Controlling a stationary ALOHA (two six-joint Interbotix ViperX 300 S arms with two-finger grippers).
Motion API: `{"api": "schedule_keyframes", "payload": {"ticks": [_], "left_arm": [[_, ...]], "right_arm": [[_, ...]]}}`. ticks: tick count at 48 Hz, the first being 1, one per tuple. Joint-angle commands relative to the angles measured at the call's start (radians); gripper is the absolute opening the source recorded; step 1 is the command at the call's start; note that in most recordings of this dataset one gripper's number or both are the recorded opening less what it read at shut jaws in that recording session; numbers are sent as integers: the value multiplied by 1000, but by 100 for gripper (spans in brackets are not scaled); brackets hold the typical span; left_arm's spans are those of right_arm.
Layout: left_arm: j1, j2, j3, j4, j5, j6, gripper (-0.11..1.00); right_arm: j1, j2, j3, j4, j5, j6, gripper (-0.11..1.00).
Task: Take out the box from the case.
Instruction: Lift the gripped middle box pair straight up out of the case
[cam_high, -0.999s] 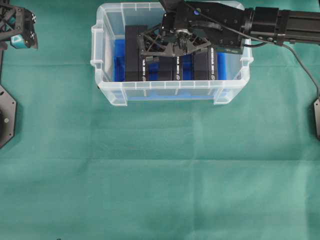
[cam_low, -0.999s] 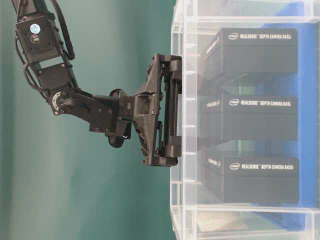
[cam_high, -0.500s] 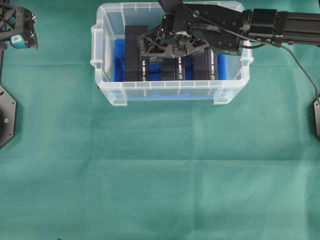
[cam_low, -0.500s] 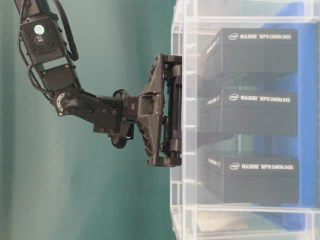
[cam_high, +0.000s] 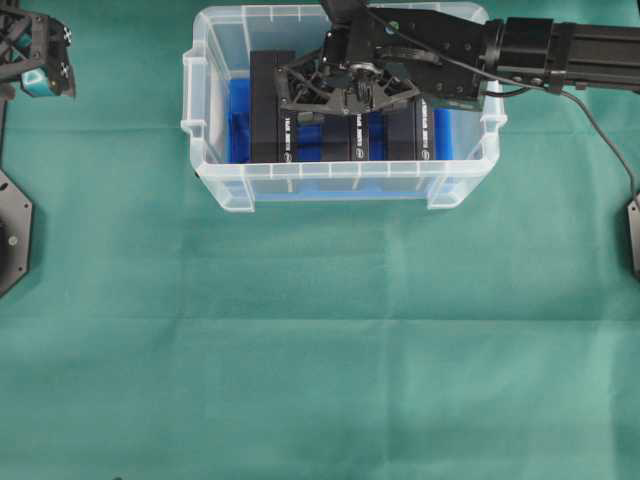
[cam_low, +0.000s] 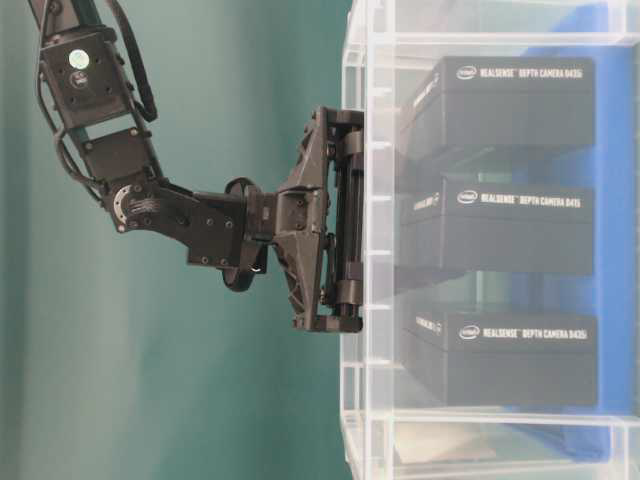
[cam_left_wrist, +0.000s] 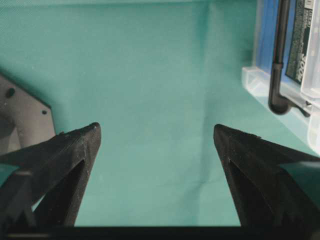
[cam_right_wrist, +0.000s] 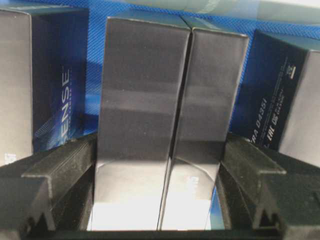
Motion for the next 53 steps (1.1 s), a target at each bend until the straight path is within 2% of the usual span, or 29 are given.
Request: {"api": "schedule_keyframes", "payload": {"ticks": [1, 7, 26, 43, 53], "left_arm": [[3, -5, -12, 3, -5, -2, 99], [3, -3, -12, 3, -3, -2, 99], [3, -3, -12, 3, -9, -2, 99], [3, -3, -12, 3, -9, -2, 99], [3, -2, -15, 3, -11, -3, 99]], "right_arm": [[-2, -18, -31, -3, 2, 3, 69], [-2, -29, -60, -8, 20, 3, 69], [0, -61, -198, -21, 192, -5, 69], [3, -97, -316, -60, 331, -6, 69], [8, -100, -405, -74, 394, -29, 69]]}}
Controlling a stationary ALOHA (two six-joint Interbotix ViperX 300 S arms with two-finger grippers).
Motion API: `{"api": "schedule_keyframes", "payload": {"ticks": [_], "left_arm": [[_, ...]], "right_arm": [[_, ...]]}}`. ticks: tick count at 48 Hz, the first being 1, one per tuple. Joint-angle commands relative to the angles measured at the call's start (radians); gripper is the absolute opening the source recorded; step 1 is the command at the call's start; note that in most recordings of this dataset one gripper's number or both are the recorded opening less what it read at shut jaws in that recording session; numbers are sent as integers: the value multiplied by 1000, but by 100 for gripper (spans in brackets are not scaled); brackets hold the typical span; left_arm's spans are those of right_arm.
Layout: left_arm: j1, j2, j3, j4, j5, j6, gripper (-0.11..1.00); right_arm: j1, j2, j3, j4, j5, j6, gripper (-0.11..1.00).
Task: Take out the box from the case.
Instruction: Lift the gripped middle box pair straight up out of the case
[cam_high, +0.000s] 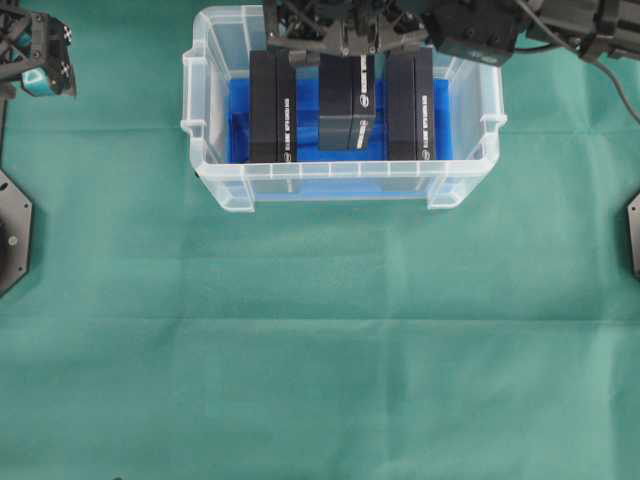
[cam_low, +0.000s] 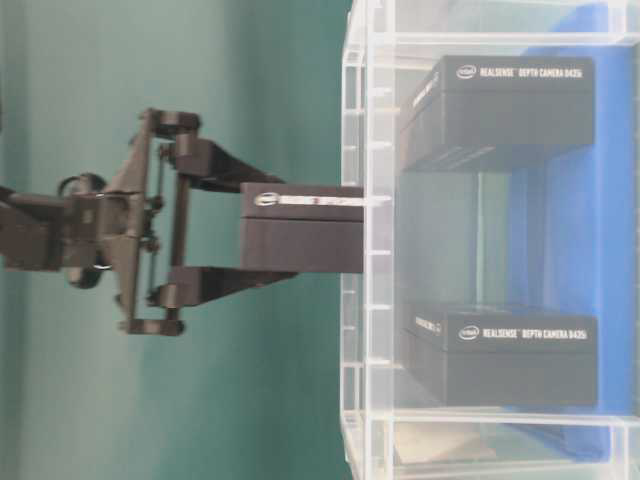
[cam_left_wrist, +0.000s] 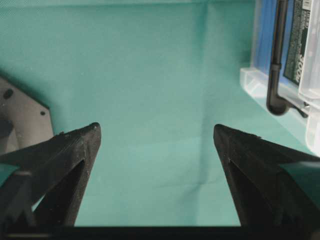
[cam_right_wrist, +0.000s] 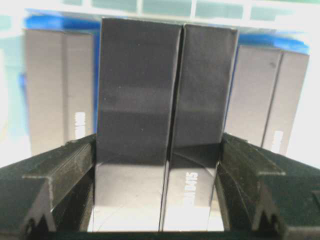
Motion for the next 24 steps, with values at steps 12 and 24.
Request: {"api": "schedule_keyframes", "payload": {"ticks": [12, 24], "left_arm": [[3, 0, -17, 3, -6, -2, 99], [3, 0, -17, 3, -6, -2, 99]], "right_arm": [[8, -58, -138, -15, 86, -21, 68], [11, -58, -178, -26, 117, -31, 68]]}}
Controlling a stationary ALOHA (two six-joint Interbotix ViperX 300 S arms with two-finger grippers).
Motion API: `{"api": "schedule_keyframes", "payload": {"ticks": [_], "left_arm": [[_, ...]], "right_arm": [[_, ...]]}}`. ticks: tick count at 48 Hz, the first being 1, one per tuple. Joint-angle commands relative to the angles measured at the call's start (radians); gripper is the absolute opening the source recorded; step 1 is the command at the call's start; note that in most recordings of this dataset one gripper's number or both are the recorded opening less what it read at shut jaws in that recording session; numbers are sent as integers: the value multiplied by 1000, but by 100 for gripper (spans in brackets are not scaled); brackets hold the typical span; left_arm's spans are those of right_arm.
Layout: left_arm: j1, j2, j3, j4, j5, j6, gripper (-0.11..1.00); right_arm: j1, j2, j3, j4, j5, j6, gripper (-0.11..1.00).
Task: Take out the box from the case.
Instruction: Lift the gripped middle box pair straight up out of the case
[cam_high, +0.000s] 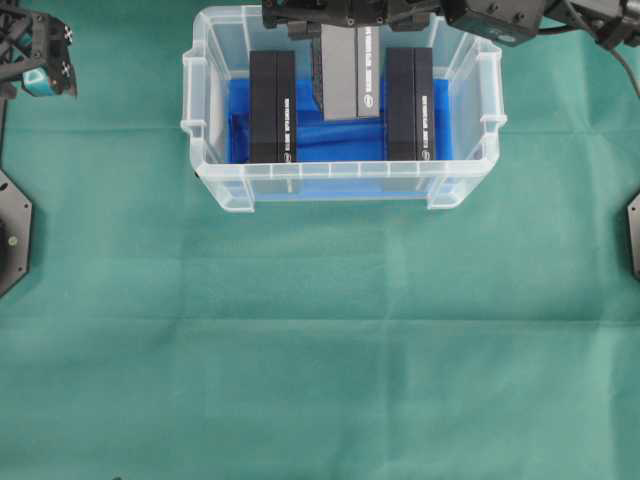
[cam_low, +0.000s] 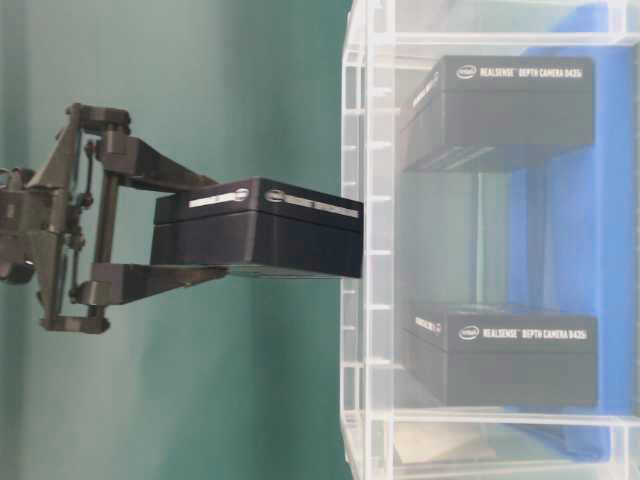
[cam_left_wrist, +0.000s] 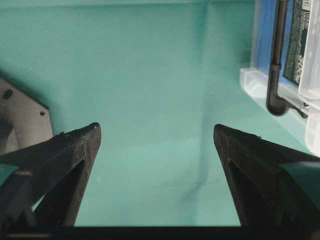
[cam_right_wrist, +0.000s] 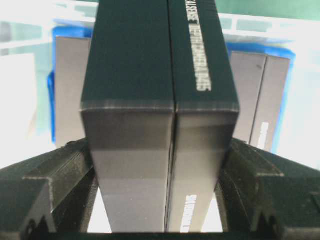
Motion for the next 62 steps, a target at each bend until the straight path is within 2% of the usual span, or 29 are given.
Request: {"api": "schedule_keyframes", "payload": {"ticks": [1, 19, 62], "left_arm": [[3, -3, -17, 3, -5, -2, 99], [3, -3, -17, 3, -5, -2, 99], [3, -3, -15, 3, -5, -3, 99]], "right_arm": [[3, -58, -35, -6, 3, -3, 68], [8, -60, -72, -20, 12, -6, 68], [8, -58, -74, -37, 18, -18, 68]]}}
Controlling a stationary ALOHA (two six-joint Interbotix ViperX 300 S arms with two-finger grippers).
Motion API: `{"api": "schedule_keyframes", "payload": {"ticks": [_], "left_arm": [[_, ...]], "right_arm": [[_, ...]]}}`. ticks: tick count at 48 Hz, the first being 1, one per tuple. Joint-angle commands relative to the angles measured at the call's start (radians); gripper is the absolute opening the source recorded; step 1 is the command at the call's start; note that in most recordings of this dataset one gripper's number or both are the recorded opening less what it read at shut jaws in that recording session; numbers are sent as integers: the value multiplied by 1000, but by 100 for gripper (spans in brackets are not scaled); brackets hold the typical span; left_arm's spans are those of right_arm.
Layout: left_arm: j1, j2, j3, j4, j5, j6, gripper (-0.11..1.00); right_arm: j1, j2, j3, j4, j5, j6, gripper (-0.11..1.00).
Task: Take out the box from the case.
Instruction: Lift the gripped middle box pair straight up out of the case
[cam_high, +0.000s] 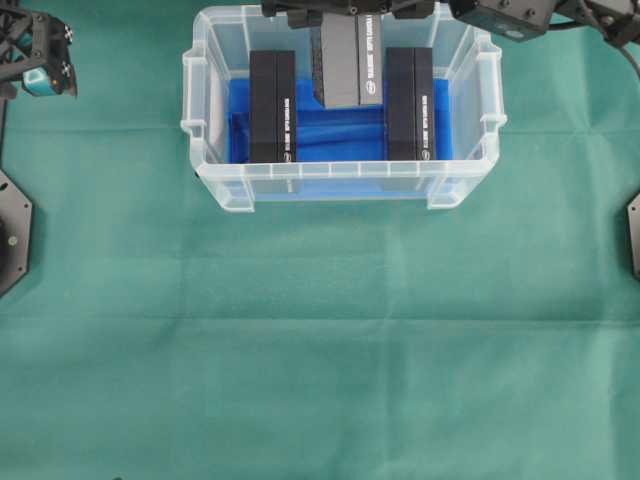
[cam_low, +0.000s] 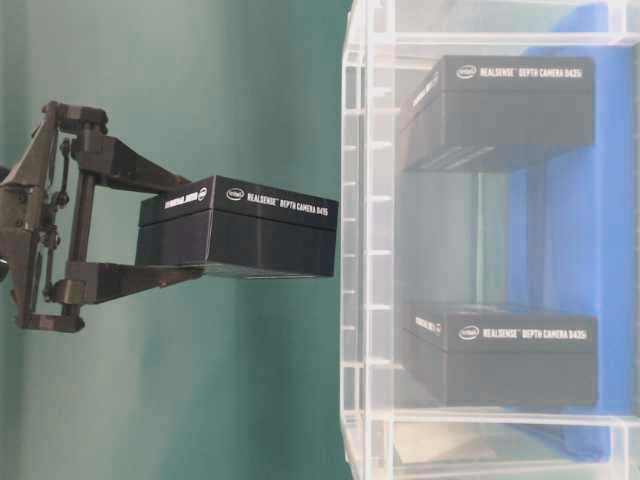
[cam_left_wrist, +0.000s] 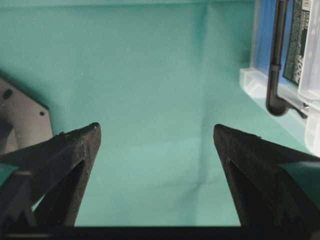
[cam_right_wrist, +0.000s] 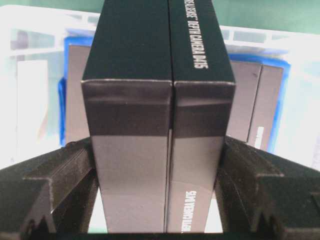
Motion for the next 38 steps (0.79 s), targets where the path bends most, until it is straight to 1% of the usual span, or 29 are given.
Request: {"api": "schedule_keyframes", "payload": {"ticks": [1, 19, 26, 38], "left_arm": [[3, -3, -15, 3, -3, -2, 99], [3, -8, -12, 3, -3, -2, 99], [3, -6, -11, 3, -3, -2, 99], [3, -6, -12, 3, -3, -2, 99]], "right_arm": [[0, -57, -29, -8, -2, -3, 68], [9, -57, -41, -8, 0, 0, 68], [32, -57, -46, -8, 15, 5, 68], [92, -57, -49, -15, 52, 38, 68]]}}
